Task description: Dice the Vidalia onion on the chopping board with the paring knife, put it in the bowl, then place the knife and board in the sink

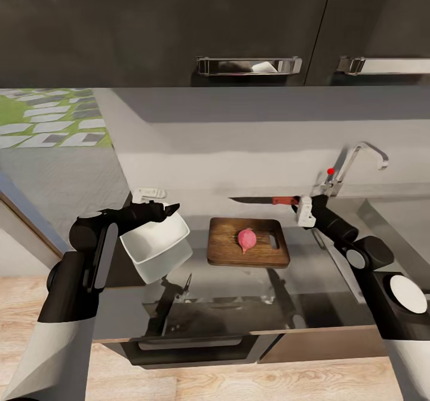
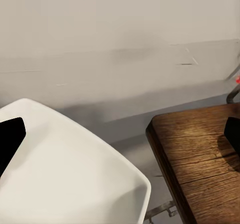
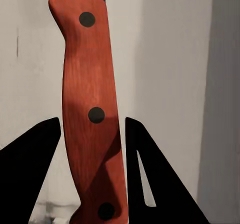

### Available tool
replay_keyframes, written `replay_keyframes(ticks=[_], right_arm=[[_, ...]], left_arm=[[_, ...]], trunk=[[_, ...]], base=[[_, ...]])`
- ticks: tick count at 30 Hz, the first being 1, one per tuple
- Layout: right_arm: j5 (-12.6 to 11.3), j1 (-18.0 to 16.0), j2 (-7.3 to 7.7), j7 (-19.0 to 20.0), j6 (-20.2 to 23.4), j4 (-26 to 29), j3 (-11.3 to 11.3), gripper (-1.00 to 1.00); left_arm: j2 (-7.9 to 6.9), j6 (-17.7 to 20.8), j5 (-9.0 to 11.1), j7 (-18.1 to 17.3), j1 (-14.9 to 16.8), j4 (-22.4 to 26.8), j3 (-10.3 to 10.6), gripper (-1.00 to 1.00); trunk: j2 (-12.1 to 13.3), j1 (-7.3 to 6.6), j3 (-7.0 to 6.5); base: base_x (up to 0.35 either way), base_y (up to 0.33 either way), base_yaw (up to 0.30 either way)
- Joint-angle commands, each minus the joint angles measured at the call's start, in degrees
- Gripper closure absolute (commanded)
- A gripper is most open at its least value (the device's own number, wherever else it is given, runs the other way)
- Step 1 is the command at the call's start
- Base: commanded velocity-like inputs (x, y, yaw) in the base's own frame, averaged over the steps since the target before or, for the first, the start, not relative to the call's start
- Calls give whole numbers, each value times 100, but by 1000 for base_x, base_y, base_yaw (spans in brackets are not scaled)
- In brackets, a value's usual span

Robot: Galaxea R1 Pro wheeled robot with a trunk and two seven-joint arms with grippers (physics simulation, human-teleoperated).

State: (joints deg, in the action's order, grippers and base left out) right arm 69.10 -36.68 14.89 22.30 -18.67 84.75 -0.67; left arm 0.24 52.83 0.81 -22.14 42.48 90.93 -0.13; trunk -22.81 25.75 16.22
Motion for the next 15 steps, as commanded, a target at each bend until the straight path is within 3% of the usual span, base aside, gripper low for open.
replay_keyframes(ticks=[1,8,15], right_arm=[[33,-5,14,34,-35,6,15,100],[35,-5,240,55,-96,6,71,100],[101,14,301,56,-116,6,75,100]], left_arm=[[2,34,7,-10,6,4,-5,-100],[1,34,7,-10,6,4,-5,-100],[2,34,7,-10,6,4,-5,-100]], trunk=[[-11,3,11],[-11,3,11],[-11,3,11]], base=[[0,0,0],[0,0,0],[0,0,0]])
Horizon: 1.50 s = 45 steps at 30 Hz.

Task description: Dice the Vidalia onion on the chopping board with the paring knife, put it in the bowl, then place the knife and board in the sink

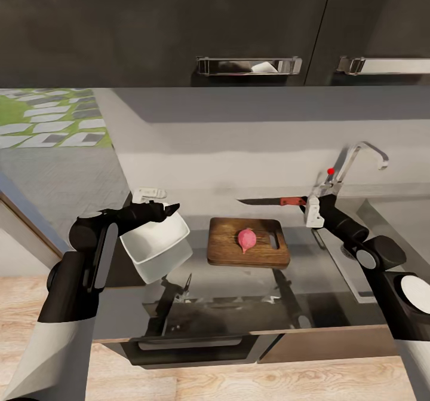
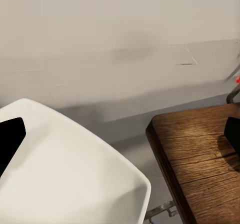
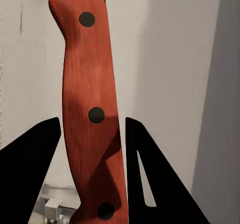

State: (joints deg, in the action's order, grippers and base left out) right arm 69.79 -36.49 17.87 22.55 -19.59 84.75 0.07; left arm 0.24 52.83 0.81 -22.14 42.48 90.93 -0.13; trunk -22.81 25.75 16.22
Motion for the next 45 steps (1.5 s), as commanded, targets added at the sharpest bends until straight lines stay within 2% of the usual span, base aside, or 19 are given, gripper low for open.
replay_keyframes(ticks=[1,10,15,16,27,34,37,38,39,41,42,45], right_arm=[[36,-4,4,30,-25,6,1,100],[62,151,10,2,-22,-1,-5,100],[79,214,7,-131,-15,-7,-13,100],[85,226,0,-319,-10,-14,-20,100],[87,233,-11,-627,11,-152,-192,100],[87,233,-12,-1008,23,-379,-300,100],[87,232,-12,-1070,24,-410,-319,100],[87,231,-12,-1085,24,-418,-324,100],[87,231,-12,-1101,25,-435,-328,100],[87,231,-12,-1106,25,-445,-330,100],[87,231,-12,-1110,25,-474,-334,100],[89,232,-12,-1111,25,-488,-335,100]], left_arm=[[2,35,7,-10,6,4,-5,-100],[3,35,7,-10,6,4,2,-100],[3,35,7,-10,6,4,153,-100],[4,35,7,-10,6,4,234,-100],[38,35,7,-10,6,4,328,-100],[37,42,7,-120,6,4,616,-100],[14,43,7,-390,6,4,741,-100],[2,43,7,-612,6,4,771,-100],[-36,38,7,-1165,6,4,790,-100],[-62,37,7,-1426,6,4,792,-100],[-139,31,1,-1749,6,4,791,-100],[-194,28,-1,-1880,6,4,788,-100]], trunk=[[-11,3,11],[-11,3,11],[-11,3,11],[-11,3,11],[-11,3,11],[-11,3,11],[-11,3,11],[-11,3,11],[-11,3,11],[-11,3,11],[-11,3,11],[-11,3,11]], base=[[0,0,0],[-14,11,0],[-166,117,0],[-93,67,0],[-22,16,0],[-1,1,0],[0,0,0],[0,0,0],[0,0,0],[0,0,0],[0,0,0],[0,0,0]])
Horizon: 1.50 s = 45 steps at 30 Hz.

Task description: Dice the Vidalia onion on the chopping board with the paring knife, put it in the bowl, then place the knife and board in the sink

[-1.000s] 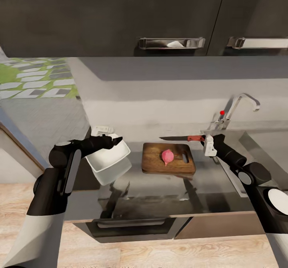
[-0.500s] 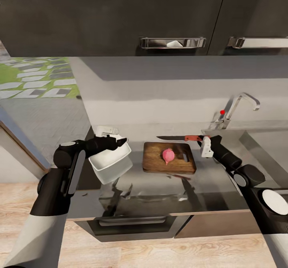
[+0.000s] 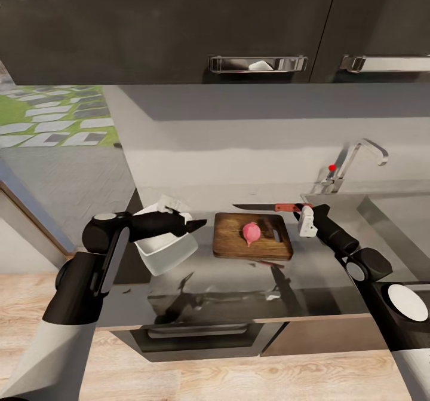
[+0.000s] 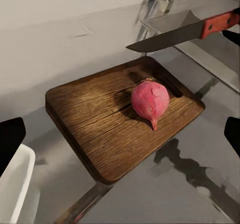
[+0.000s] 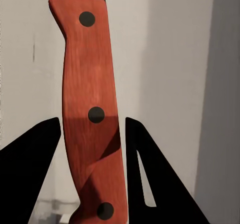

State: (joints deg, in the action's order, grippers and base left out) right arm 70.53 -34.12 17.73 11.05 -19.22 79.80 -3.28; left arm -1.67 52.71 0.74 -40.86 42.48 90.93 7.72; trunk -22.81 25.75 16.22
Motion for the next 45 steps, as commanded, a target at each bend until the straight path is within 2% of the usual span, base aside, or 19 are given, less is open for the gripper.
replay_keyframes(ticks=[1,11,24,45], right_arm=[[14,-2,3,38,-12,1,-1,100],[20,11,3,48,-15,-73,-6,100],[17,82,3,53,-33,-95,-5,100],[14,330,20,55,-54,-93,3,100]], left_arm=[[-18,39,6,-41,6,4,2,-100],[-47,43,5,-101,6,9,-19,-100],[-74,46,5,-112,6,13,-185,-100],[-88,44,5,-115,6,14,-194,-100]], trunk=[[-11,3,11],[-11,3,11],[-11,3,11],[-11,3,11]], base=[[0,0,0],[0,0,0],[0,0,0],[0,0,0]])
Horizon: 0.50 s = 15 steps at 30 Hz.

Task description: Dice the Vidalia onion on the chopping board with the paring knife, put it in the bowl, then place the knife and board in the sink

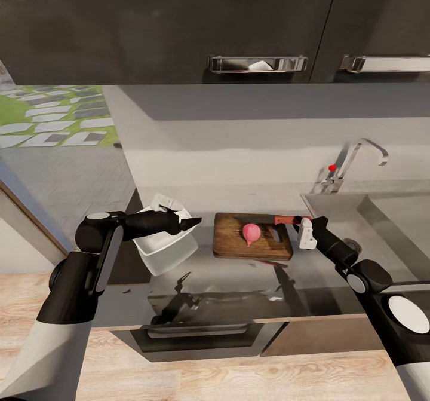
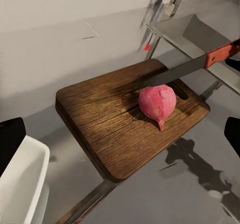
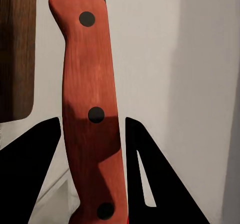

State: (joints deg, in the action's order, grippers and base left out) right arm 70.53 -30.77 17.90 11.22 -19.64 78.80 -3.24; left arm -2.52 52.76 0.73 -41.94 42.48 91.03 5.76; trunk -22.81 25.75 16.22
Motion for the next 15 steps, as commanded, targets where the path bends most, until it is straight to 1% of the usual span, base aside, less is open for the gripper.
replay_keyframes(ticks=[1,15], right_arm=[[14,-4,4,38,-12,7,-1,100],[15,1,4,38,-5,5,-1,100]], left_arm=[[-3,38,7,-7,6,4,3,-100],[-3,33,7,-11,6,11,4,-100]], trunk=[[-11,3,11],[-11,3,11]], base=[[0,0,0],[0,0,0]])
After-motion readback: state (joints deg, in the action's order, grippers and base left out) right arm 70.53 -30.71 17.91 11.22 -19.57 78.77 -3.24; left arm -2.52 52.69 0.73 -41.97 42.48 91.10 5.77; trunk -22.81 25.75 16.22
